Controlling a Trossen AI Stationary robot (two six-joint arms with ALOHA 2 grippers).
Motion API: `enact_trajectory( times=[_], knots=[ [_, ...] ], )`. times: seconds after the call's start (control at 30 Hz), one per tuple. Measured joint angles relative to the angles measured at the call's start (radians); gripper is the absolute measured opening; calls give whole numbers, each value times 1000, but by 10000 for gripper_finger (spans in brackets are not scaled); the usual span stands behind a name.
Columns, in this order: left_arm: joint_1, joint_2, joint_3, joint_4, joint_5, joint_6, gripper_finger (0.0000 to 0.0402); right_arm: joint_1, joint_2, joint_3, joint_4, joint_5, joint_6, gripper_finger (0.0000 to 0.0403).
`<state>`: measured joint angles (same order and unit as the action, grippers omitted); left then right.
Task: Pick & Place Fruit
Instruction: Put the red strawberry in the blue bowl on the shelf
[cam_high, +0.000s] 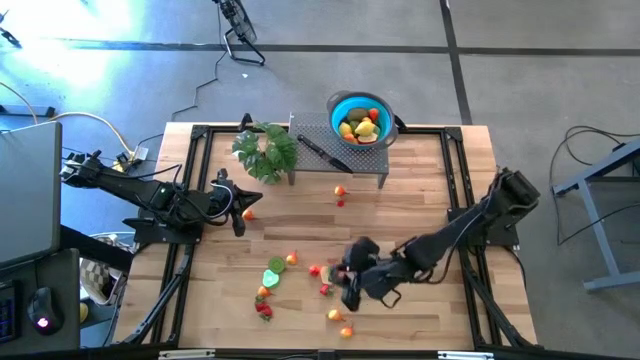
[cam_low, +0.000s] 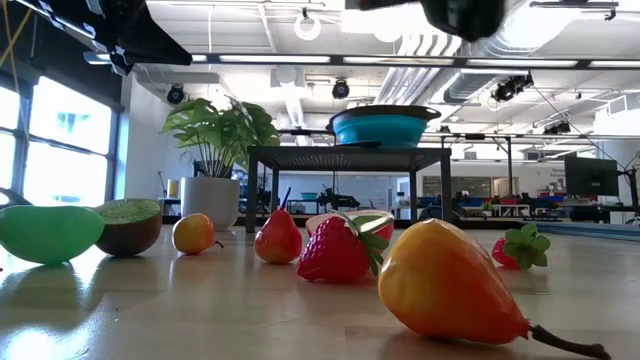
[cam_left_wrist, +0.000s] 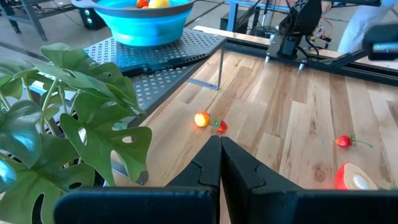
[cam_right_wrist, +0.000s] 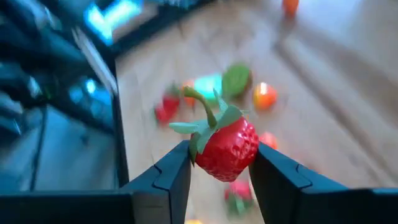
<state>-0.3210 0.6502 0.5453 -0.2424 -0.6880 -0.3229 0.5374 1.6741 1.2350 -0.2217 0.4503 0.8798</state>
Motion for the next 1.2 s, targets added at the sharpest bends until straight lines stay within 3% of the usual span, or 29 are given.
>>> enact_trajectory(
  times=[0.47,0.83,1.2],
  knots=[
    [0,0,0,8,0,-34,0,-149,-43,0,186,280,-128,137],
    [0,0,0,8,0,-34,0,-341,-69,0,319,243,-322,137],
    [0,0,0,6,0,-34,0,-565,-211,0,264,127,-417,138]
  ],
)
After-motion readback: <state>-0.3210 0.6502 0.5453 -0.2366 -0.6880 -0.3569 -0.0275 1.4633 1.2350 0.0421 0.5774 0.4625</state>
